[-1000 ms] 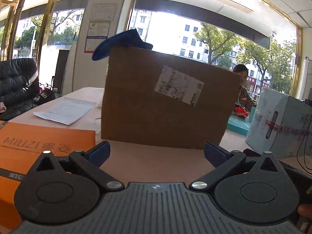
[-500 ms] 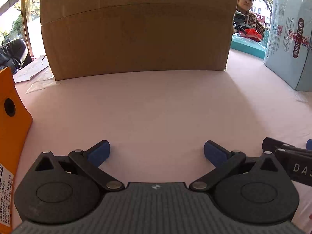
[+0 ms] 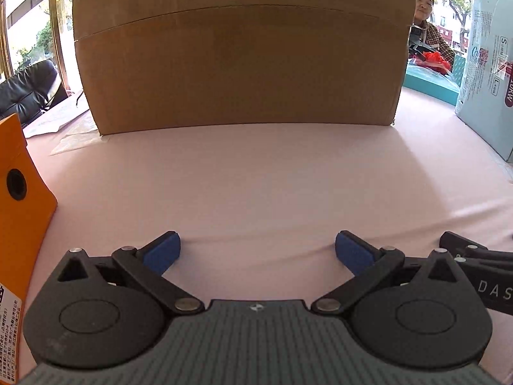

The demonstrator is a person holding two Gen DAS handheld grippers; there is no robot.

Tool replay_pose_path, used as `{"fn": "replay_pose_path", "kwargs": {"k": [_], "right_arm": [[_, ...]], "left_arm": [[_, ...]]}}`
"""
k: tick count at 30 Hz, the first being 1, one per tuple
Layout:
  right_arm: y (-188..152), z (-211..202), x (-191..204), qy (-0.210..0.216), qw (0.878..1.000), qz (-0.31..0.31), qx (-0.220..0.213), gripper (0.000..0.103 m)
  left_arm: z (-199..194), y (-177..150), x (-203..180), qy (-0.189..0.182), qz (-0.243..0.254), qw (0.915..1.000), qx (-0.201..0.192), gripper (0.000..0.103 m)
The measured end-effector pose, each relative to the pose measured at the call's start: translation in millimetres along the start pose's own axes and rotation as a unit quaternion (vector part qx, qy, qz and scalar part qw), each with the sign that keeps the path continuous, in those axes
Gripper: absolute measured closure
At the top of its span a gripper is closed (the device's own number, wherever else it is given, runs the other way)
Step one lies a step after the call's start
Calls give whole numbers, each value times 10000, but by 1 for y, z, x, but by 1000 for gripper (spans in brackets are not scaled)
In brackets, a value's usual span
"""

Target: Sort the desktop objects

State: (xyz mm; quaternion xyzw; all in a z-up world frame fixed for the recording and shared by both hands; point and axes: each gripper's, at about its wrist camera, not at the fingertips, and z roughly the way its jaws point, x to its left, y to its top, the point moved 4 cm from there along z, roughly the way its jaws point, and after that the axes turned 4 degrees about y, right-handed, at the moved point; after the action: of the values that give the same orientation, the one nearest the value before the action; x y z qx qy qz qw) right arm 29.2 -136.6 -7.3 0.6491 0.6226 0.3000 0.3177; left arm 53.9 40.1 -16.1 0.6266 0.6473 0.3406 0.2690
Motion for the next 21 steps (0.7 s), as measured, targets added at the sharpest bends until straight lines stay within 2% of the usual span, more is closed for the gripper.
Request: {"fn": "replay_pose_path", "kwargs": {"k": [21], "right_arm": [[0,-2,-3,123,9998,135,14,0]], "left_arm": [[0,-1,5,-47,-40,10000,-9,0]]}}
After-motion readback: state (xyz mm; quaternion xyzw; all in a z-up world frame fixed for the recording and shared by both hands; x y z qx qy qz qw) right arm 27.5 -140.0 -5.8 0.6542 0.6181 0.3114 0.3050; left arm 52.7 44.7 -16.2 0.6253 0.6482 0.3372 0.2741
